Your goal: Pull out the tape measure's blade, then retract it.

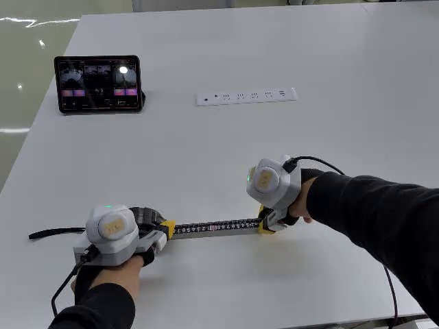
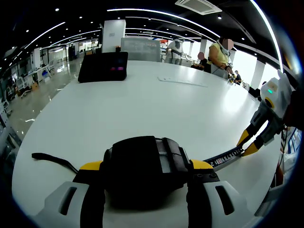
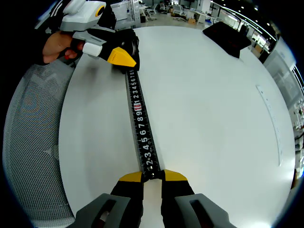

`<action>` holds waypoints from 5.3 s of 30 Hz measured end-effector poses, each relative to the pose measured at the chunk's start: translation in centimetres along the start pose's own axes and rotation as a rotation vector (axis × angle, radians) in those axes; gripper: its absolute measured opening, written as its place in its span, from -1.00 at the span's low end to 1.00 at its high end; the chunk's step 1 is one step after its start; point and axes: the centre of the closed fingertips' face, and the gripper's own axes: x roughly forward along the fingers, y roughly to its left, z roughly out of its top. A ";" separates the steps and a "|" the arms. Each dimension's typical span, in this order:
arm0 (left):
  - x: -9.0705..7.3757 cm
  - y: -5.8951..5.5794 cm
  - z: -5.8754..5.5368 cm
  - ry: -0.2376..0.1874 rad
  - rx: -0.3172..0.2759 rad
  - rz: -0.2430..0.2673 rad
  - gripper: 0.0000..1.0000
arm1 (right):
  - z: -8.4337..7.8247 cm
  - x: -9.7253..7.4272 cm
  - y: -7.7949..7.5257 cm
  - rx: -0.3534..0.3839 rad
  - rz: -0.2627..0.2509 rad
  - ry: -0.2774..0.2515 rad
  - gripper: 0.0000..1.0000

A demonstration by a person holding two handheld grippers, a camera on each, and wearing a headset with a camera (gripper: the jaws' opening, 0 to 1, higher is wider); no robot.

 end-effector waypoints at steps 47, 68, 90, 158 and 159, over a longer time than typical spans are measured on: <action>0.0 0.1 0.0 0.002 0.000 -0.001 0.33 | 1.6 0.5 0.3 0.036 -0.001 -0.015 -0.80; 0.0 0.0 0.0 0.005 -0.002 -0.002 0.32 | 2.1 0.8 0.6 0.009 -0.009 -0.015 -0.81; 0.0 0.1 0.0 0.007 -0.005 -0.005 0.32 | 3.0 1.1 0.6 0.025 -0.009 -0.038 -0.81; 0.0 0.0 -0.1 0.021 -0.005 -0.014 0.32 | 5.5 1.9 1.3 0.026 0.009 -0.046 -0.81; 0.0 0.0 -0.1 0.021 -0.005 -0.014 0.32 | 5.5 1.9 1.3 0.025 0.010 -0.046 -0.81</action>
